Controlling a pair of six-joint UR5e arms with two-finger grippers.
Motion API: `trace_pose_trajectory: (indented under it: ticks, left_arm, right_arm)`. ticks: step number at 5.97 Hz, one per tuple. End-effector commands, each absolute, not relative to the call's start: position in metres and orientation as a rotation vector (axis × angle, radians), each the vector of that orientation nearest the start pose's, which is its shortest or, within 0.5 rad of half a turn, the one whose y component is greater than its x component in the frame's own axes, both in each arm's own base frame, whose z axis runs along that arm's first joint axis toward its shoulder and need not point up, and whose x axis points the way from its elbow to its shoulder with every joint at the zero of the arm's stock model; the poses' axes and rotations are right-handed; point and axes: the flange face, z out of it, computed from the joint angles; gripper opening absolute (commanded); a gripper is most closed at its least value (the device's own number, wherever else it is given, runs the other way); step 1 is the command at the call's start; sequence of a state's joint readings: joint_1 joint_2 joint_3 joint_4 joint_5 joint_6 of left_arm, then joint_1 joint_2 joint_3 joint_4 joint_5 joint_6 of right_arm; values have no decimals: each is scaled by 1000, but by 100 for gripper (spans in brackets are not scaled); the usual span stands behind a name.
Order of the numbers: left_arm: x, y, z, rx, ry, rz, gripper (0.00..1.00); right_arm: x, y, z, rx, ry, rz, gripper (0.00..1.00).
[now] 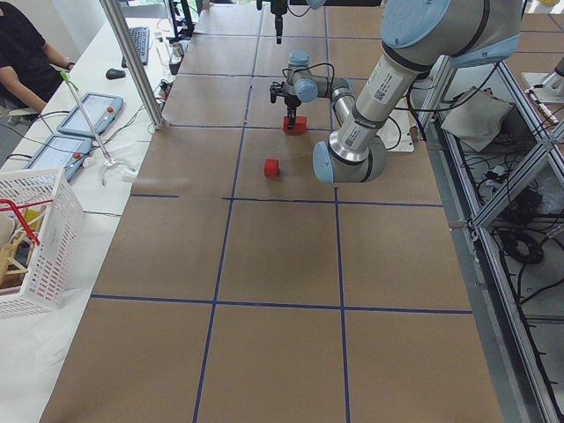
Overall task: Form red blocks into L shape at center
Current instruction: 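Push the held cube against the center cube with the left gripper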
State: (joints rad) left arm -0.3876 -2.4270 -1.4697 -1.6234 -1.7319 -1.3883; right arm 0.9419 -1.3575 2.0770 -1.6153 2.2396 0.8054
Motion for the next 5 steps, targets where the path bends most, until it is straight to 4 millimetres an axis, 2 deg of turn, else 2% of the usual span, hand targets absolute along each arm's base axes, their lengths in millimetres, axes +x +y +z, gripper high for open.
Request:
trace_pose_trajectory:
  ticks: [1, 3, 4, 5]
  left_arm:
    - [647, -389, 166, 71, 823, -149, 0]
    - [649, -387, 167, 69, 822, -146, 0]
    - [648, -388, 170, 70, 819, -146, 4]
    - [649, -387, 170, 71, 820, -145, 19]
  right_arm:
    - [-243, -456, 318, 67, -909, -62, 100]
    - [-243, -455, 317, 68, -910, -62, 100]
    - [-242, -454, 315, 72, -914, -63, 100]
    - [-242, -454, 315, 71, -914, -61, 100]
